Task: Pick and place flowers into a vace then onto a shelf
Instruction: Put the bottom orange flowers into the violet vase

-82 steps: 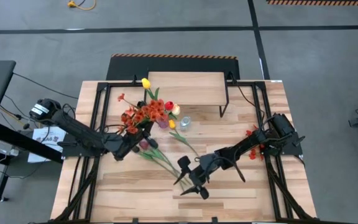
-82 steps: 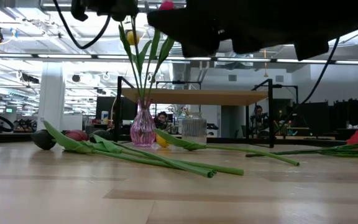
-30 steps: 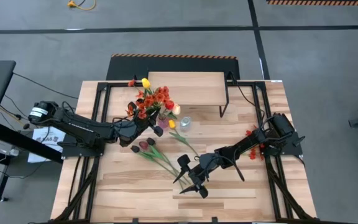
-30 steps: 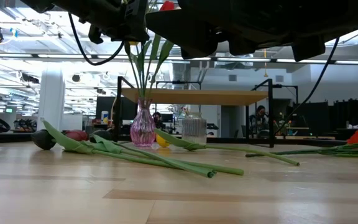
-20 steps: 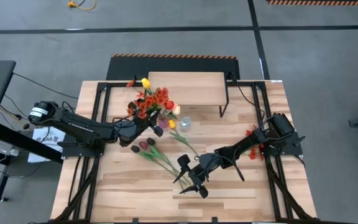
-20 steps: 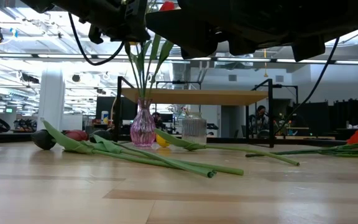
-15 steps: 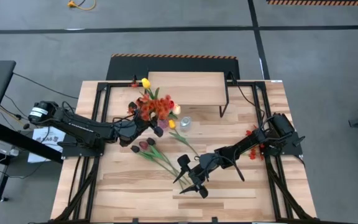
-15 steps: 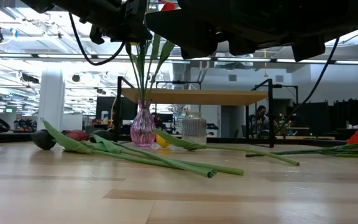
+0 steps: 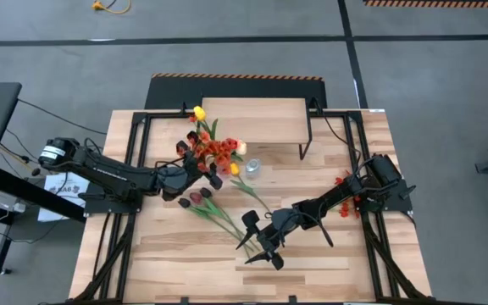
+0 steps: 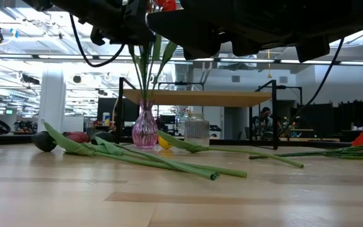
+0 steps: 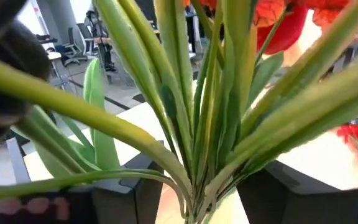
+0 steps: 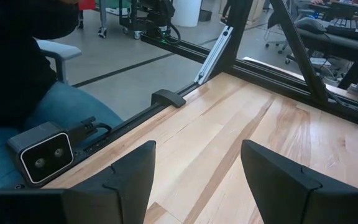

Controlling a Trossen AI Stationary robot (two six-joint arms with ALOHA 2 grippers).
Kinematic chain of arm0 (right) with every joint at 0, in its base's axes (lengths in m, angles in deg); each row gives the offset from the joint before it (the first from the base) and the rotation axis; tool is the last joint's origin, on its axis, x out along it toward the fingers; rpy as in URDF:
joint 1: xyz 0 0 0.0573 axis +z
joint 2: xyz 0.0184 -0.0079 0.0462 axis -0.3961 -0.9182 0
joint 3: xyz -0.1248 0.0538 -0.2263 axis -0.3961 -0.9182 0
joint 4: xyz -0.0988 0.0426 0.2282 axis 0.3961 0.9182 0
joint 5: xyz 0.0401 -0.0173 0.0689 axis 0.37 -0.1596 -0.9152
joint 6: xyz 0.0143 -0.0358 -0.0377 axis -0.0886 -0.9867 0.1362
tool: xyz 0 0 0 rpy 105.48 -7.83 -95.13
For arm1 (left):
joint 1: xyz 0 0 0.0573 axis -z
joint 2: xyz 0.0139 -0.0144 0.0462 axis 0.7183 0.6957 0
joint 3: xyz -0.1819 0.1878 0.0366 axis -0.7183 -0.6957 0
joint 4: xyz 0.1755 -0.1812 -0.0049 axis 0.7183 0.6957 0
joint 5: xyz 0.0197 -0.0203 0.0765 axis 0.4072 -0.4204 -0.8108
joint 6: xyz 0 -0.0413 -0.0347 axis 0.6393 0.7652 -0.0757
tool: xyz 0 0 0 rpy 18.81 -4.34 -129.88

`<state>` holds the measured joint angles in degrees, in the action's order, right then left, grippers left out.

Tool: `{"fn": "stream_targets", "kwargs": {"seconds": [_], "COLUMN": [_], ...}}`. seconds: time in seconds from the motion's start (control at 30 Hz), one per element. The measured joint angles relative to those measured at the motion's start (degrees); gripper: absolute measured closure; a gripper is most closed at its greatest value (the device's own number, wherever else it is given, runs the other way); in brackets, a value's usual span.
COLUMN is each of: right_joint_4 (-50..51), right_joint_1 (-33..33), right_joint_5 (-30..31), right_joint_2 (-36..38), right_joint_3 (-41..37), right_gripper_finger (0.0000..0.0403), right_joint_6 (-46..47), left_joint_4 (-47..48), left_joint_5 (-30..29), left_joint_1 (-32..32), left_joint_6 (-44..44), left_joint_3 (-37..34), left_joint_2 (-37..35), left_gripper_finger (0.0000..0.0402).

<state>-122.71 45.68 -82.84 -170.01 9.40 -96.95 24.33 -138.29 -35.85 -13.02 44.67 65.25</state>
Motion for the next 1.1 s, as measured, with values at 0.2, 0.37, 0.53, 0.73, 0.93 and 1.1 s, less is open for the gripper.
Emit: {"fn": "stream_targets", "kwargs": {"seconds": [0.2, 0.37, 0.53, 0.73, 0.93, 1.1], "right_joint_4": [0.00, 0.03, 1.01, 1.11, 1.27, 1.29], "right_joint_1": [0.00, 0.00, 0.00, 0.00, 0.00, 0.00], "right_joint_5": [0.00, 0.00, 0.00, 0.01, 0.00, 0.00], "right_joint_2": [0.00, 0.00, 0.00, 0.00, 0.00, 0.00], "right_joint_3": [0.00, 0.00, 0.00, 0.00, 0.00, 0.00], "right_gripper_finger": [0.0175, 0.0175, 0.0175, 0.0175, 0.0175, 0.0175], "right_joint_6": [0.00, 0.02, 0.04, 0.43, 0.46, 0.46], "left_joint_4": [13.43, 24.70, 36.19, 45.21, 55.21, 64.18], "left_joint_5": [0.15, 1.92, 3.71, 6.09, 8.53, 11.28], "left_joint_1": [0.54, 1.04, 1.49, 2.35, 3.47, 4.43], "left_joint_6": [4.60, 9.34, 14.97, 19.62, 24.06, 28.21], "left_joint_3": [5.43, 9.73, 13.39, 16.91, 20.72, 23.70], "left_joint_2": [0.00, -0.02, -0.02, -0.02, -0.02, -0.02], "left_gripper_finger": [0.0210, 0.0193, 0.0184, 0.0184, 0.0184, 0.0184]}}
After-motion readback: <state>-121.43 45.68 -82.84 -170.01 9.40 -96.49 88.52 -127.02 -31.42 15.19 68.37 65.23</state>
